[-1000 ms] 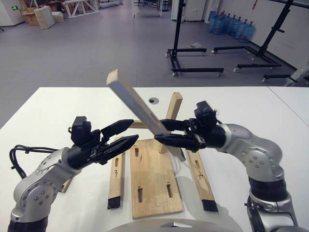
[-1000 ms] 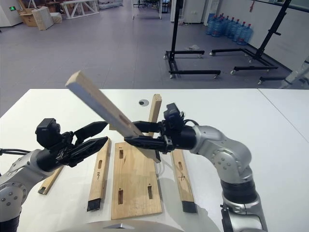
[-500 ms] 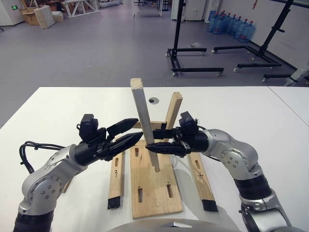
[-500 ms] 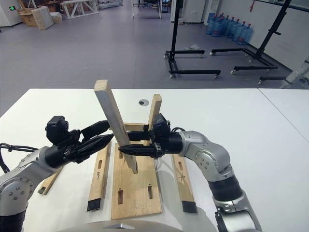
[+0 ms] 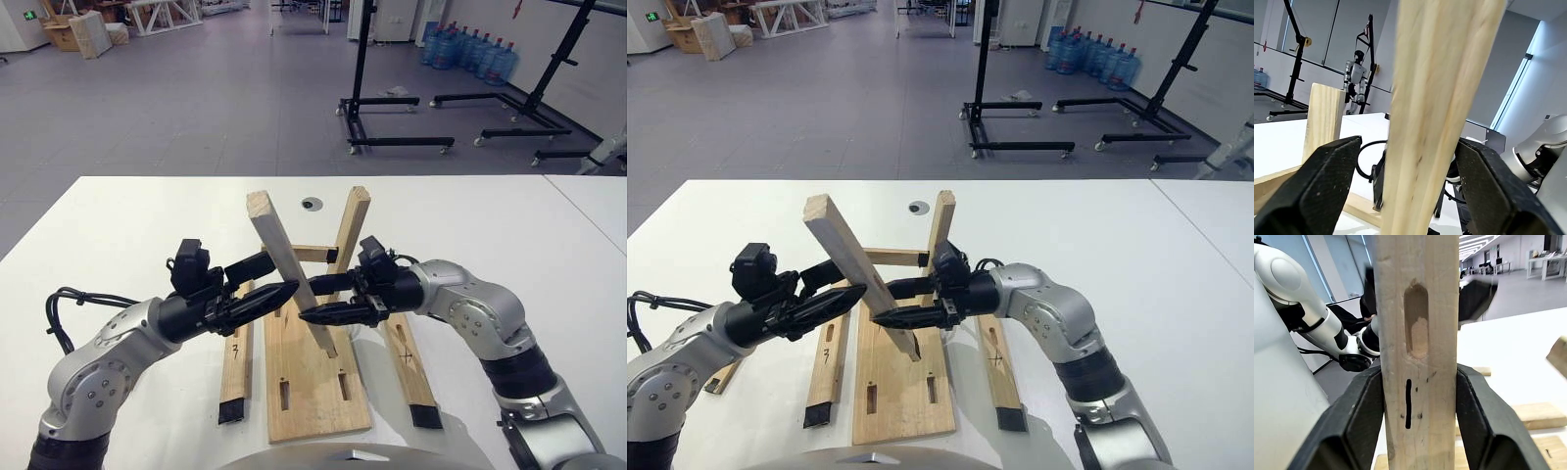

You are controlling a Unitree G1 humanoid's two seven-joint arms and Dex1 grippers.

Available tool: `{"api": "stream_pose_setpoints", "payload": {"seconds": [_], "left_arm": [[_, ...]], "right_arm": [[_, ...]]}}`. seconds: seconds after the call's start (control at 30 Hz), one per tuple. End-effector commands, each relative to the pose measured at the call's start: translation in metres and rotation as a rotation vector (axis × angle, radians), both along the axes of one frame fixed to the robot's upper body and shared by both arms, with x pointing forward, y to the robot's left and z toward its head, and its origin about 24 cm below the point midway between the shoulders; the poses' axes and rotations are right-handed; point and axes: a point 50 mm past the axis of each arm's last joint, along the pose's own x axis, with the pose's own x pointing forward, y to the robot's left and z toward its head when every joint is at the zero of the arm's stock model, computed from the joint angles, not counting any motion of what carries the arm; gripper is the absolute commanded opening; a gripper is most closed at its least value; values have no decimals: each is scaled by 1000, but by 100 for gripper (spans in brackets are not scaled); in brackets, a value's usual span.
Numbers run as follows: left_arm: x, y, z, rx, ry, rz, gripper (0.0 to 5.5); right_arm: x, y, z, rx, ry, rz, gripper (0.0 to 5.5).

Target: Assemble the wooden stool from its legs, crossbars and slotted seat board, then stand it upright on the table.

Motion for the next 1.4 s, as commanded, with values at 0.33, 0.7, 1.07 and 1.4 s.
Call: {"api": "stream_pose_setpoints", "payload": {"seconds": [0.33, 0.7, 1.07, 1.4], "left_arm": [[-1, -5, -2, 19, 10, -21, 338], [1, 4, 2, 13, -29, -19, 211], [3, 9, -4, 32, -23, -18, 209], [15, 46, 7, 113, -79, 29, 204]], "right_arm": [[3, -1, -15, -96, -32, 27, 200], [2, -2, -10, -63, -63, -8, 200], [15, -7, -13, -139, -126, -136, 287], [12, -25, -19, -228, -91, -185, 434]]}}
